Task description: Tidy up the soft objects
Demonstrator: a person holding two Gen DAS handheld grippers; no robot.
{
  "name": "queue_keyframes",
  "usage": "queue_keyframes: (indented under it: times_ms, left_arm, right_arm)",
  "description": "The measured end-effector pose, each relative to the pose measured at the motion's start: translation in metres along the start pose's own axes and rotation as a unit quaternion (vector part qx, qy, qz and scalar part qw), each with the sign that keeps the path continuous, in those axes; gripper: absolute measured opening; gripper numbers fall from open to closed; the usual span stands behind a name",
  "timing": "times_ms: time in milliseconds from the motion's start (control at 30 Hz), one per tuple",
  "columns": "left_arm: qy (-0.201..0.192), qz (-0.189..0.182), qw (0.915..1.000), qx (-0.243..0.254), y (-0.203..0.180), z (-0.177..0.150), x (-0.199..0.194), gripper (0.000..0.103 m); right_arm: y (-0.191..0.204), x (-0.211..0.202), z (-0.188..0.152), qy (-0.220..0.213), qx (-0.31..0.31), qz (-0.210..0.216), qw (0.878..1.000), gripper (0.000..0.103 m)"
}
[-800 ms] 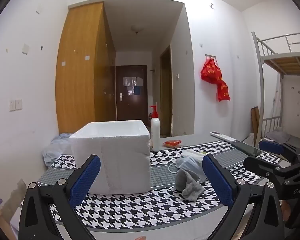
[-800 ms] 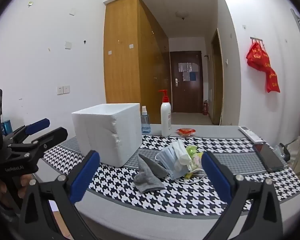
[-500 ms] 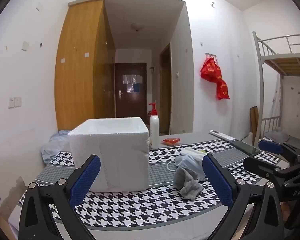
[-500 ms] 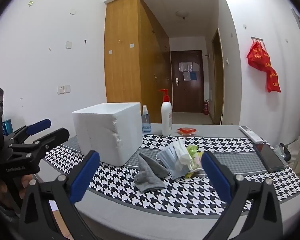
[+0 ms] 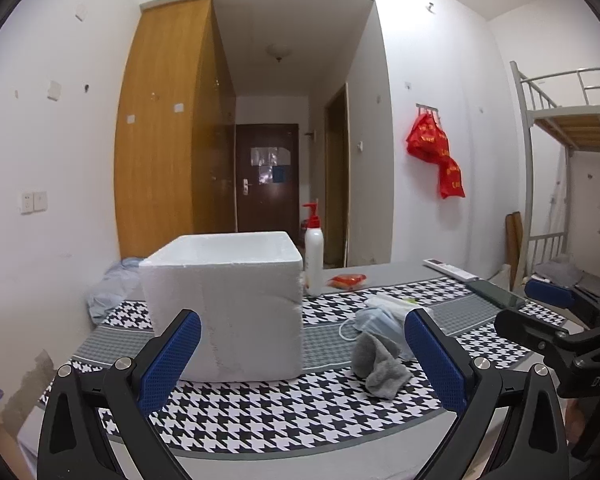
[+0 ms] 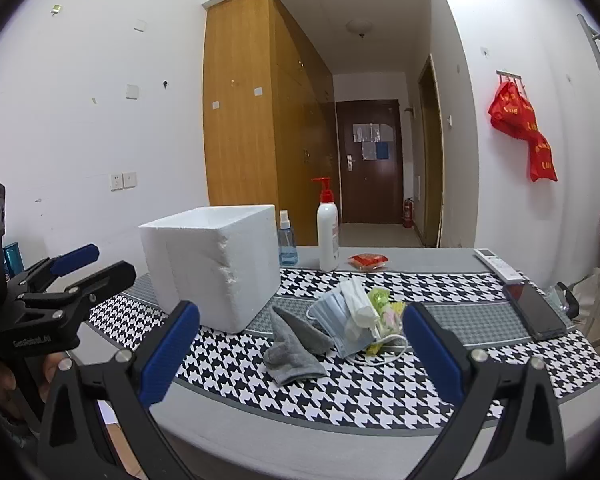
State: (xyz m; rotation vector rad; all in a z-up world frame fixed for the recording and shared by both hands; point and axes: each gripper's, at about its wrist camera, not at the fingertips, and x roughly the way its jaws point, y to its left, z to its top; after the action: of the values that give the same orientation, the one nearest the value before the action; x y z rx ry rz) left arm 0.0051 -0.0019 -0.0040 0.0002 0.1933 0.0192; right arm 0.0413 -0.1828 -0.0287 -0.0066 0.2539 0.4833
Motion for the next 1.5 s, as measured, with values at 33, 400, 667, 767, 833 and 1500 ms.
queue_keyframes:
  times_ms: [33, 400, 667, 767, 833, 1500]
  left_arm:
    - [0.002, -0.005, 1.0000, -0.001, 0.0001, 0.0004, 0.0001, 0.102]
    - [0.004, -0.008, 1.0000, 0.002, 0.0004, 0.0009, 0.0002, 0.102]
    - [-0.002, -0.006, 1.0000, 0.002, 0.0025, 0.0023, 0.0013, 0.102]
    - [0.001, -0.009, 1.0000, -0.001, 0.0041, 0.0025, 0.0023, 0.102]
    - [0.002, -0.006, 1.0000, 0.001, 0.0047, 0.0024, 0.0030, 0.102]
    - [0.005, -0.004, 1.0000, 0.000, 0.0044, 0.0033, 0.0039, 0.102]
  right_arm:
    - [0.0001, 0.0001, -0.0002, 0.000, 0.000, -0.001, 1.000, 0.103]
    - [-0.0017, 0.0016, -0.0008, 0.004, 0.005, -0.005, 1.000, 0.103]
    - [-0.0027, 0.0023, -0.0002, 0.007, 0.006, -0.004, 1.000, 0.103]
    - [-0.0022, 0.0036, 0.0001, 0.010, 0.006, -0.002, 1.000, 0.103]
    - [-0.0020, 0.0037, -0.0001, 0.010, 0.005, -0.004, 1.000, 0.103]
    - [-0.0004, 0.0024, 0.0003, 0.007, -0.002, -0.008, 1.000, 0.103]
